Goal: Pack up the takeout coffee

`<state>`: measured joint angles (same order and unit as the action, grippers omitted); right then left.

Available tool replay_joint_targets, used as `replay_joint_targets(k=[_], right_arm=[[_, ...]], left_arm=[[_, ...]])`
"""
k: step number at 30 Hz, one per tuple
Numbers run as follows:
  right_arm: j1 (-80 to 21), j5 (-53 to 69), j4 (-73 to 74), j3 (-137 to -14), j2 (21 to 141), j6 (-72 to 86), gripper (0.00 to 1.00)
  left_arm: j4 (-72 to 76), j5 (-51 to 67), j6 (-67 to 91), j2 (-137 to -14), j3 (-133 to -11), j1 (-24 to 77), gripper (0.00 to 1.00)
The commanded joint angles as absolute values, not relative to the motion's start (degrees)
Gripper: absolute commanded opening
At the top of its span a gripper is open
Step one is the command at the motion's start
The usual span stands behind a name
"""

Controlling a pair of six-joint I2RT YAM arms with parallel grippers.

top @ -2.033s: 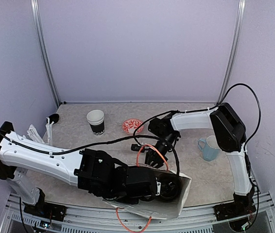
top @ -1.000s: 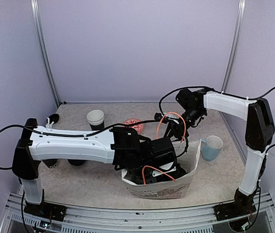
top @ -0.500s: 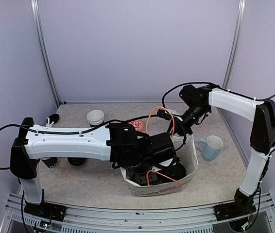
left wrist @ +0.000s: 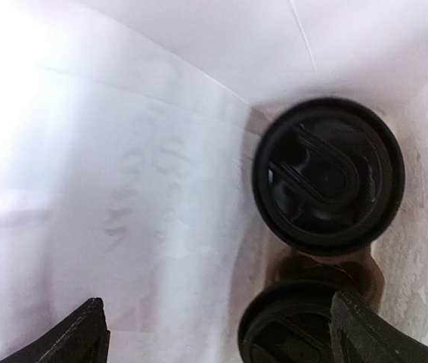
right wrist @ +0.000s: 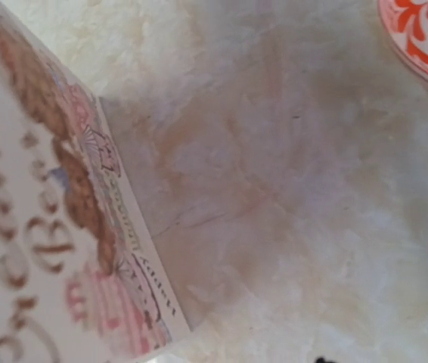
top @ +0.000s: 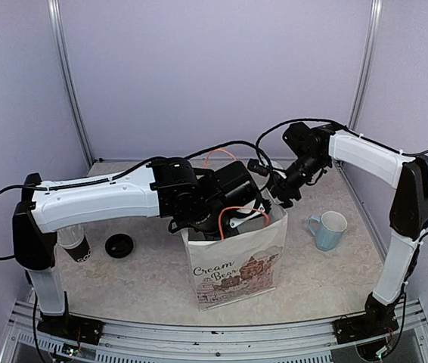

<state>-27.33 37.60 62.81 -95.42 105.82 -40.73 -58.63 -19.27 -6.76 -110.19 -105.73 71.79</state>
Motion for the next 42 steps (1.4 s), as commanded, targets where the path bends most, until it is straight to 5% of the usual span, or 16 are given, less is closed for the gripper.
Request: replay_joint_targets(k=[1, 17, 25, 32, 37, 42], right_arm=[[-26.14, 36.96, 64.42, -97.97, 105.52, -39.17, 0.56], [-25.66, 38.94, 64.48, -103.84, 94.23, -38.12, 0.55], [-27.49, 53.87, 69.53, -103.5, 90.9, -45.37, 0.59], [-36.2, 45.75, 67.08, -103.14, 94.73, -41.51, 0.61], [-37.28, 45.69, 66.65, -107.73, 100.04, -39.91, 0.58], [-39.44, 49.47, 69.92, -112.68, 103.98, -41.48, 0.5]], left_arm=[[-56.26, -20.04, -9.94, -108.55, -109.09, 70.37, 0.99], [-52.35, -22.31, -11.91, -105.21, -118.69, 70.31, 0.89], [-44.7, -19.0, -11.99, -98.32, -116.85, 70.31, 0.85], [-42.99, -16.65, -9.31, -93.86, -113.77, 69.6, 0.82], [-35.67, -25.27, -4.9, -89.02, -108.08, 67.93, 0.98], [-32.01, -33.0, 1.25, -85.4, -104.19, 64.32, 0.99]])
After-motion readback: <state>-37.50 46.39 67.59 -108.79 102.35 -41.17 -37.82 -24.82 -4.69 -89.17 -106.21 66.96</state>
